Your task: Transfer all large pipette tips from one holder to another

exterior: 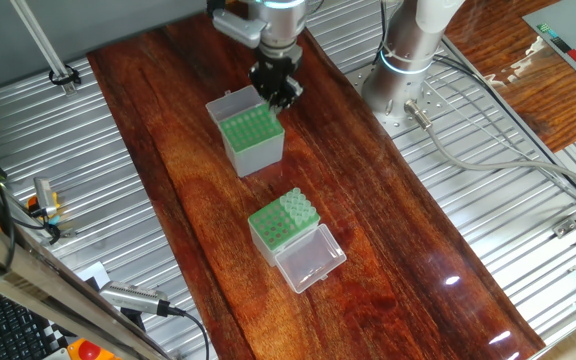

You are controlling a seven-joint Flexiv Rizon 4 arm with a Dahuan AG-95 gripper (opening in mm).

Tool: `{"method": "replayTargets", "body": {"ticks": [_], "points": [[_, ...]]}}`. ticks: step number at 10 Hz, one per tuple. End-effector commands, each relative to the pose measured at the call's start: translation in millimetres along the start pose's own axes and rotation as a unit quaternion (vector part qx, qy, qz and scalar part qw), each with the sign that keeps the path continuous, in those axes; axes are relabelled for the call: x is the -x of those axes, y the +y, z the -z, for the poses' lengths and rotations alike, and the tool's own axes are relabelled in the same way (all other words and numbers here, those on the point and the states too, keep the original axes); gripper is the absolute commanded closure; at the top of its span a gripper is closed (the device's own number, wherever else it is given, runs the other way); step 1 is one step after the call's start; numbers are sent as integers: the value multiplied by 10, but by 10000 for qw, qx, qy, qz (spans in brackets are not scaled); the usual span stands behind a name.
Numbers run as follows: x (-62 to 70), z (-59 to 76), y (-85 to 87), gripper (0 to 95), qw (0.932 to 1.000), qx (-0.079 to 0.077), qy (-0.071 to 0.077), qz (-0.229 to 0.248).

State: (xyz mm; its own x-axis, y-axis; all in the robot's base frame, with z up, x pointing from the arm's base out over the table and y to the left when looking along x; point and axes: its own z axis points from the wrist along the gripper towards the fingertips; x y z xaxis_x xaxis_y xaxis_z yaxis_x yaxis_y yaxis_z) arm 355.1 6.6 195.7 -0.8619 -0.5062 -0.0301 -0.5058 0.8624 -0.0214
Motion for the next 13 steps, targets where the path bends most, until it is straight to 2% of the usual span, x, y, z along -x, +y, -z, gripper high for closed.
{"method": "replayTargets", "body": {"ticks": [1, 4, 7, 9, 11, 13], "points": [[4, 202, 21, 950, 10000, 23, 2, 34], [72, 585, 68, 950, 10000, 41, 9, 59], [173, 852, 76, 950, 9999, 76, 69, 103], [241, 1014, 150, 950, 9998, 86, 146, 39], [279, 1099, 198, 950, 9998, 78, 158, -45], [313, 1091, 184, 950, 9996, 98, 220, -139]]}}
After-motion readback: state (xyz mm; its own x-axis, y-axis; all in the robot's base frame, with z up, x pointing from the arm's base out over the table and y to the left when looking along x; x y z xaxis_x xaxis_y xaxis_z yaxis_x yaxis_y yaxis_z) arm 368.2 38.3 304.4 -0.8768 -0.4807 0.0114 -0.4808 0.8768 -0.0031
